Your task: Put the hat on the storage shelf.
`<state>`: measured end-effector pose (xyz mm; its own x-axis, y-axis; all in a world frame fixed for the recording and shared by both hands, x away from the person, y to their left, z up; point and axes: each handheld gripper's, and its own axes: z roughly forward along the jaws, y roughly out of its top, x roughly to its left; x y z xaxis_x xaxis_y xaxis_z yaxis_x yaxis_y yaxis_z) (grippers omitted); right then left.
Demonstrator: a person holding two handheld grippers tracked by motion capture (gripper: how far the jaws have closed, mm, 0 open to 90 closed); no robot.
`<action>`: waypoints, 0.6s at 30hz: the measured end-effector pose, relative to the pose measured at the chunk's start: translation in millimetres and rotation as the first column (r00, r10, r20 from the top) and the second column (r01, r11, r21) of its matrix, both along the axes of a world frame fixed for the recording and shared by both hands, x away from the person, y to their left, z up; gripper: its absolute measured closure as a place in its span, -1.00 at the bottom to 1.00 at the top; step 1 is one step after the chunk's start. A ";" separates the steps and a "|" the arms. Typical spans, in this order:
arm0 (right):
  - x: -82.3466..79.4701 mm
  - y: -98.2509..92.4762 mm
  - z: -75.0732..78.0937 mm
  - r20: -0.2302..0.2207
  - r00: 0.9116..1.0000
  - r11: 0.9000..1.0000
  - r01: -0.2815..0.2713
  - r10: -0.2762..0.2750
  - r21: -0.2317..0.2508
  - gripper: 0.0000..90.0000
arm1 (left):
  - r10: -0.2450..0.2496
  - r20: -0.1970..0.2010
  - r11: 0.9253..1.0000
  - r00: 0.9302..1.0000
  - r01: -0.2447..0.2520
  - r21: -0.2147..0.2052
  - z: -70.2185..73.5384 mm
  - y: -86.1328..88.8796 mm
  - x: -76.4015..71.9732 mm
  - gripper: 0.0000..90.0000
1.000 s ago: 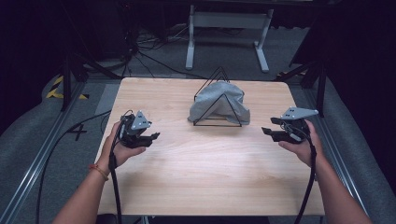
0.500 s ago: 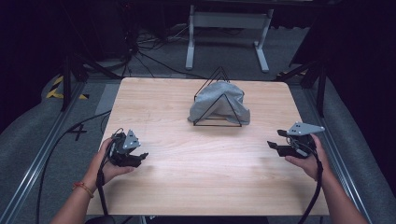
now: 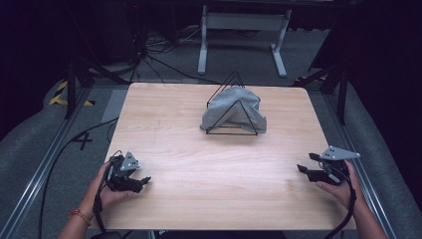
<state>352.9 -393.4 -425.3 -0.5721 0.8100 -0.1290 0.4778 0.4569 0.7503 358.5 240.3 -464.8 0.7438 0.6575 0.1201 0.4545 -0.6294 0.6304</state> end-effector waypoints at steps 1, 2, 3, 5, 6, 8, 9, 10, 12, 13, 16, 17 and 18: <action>-2.0 -3.2 -4.3 -0.007 1.000 1.000 0.012 -0.012 0.008 -0.25 | 0.003 0.002 1.000 1.000 -0.003 -0.012 -2.5 2.1 -1.3 -0.46; -4.1 -6.2 -8.7 -0.020 1.000 1.000 0.022 -0.022 0.016 -0.24 | 0.002 -0.007 0.999 1.000 -0.002 -0.033 -4.3 4.6 -2.6 -0.48; -6.2 -8.2 -13.1 -0.028 0.999 0.999 0.034 -0.034 0.018 -0.23 | 0.012 0.001 0.998 1.000 -0.012 -0.062 -7.0 7.3 -4.9 -0.47; -11.8 -11.2 -21.9 -0.032 0.998 0.999 0.049 -0.048 0.007 -0.22 | 0.023 -0.008 0.994 1.000 -0.024 -0.104 -10.1 11.4 -6.9 -0.46; -13.7 -12.2 -24.2 -0.029 0.998 0.999 0.049 -0.049 0.010 -0.22 | 0.020 -0.011 0.993 1.000 -0.022 -0.117 -11.4 13.9 -7.8 -0.47; -19.9 -15.5 -29.7 -0.036 0.998 0.998 0.057 -0.056 0.026 -0.24 | 0.024 -0.013 0.989 1.000 -0.026 -0.146 -14.2 16.1 -10.2 -0.51; -19.9 -15.5 -29.7 -0.036 0.998 0.998 0.057 -0.056 0.026 -0.24 | 0.019 -0.017 0.988 1.000 -0.022 -0.152 -14.9 17.9 -11.6 -0.51; -21.8 -16.7 -31.2 -0.040 0.997 0.998 0.061 -0.059 0.027 -0.25 | 0.019 -0.009 0.986 1.000 -0.020 -0.163 -16.3 18.8 -12.7 -0.52; -25.6 -20.4 -33.3 -0.038 0.997 0.996 0.075 -0.073 0.054 -0.25 | 0.029 -0.004 0.985 1.000 -0.029 -0.169 -17.5 19.6 -14.2 -0.54; -26.5 -21.3 -34.3 -0.041 0.996 0.995 0.087 -0.085 0.055 -0.27 | 0.039 -0.015 0.983 0.999 -0.041 -0.181 -18.0 19.5 -15.0 -0.55; -27.8 -25.0 -38.8 -0.057 0.995 0.993 0.085 -0.081 0.077 -0.34 | 0.038 -0.010 0.985 0.999 -0.039 -0.166 -17.4 20.7 -14.6 -0.57; -27.1 -25.0 -40.2 -0.065 0.995 0.994 0.085 -0.080 0.075 -0.38 | 0.046 -0.018 0.983 0.999 -0.048 -0.177 -17.8 19.9 -15.2 -0.57; -26.5 -24.8 -41.1 -0.064 0.995 0.994 0.083 -0.078 0.076 -0.41 | 0.046 -0.019 0.983 0.999 -0.048 -0.177 -17.8 20.0 -15.1 -0.58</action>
<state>326.4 -418.1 -466.4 -0.5092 0.8601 -0.0305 0.5564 0.3560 0.7508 343.4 260.3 -482.6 0.7123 0.7018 -0.0118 0.4910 -0.4862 0.7229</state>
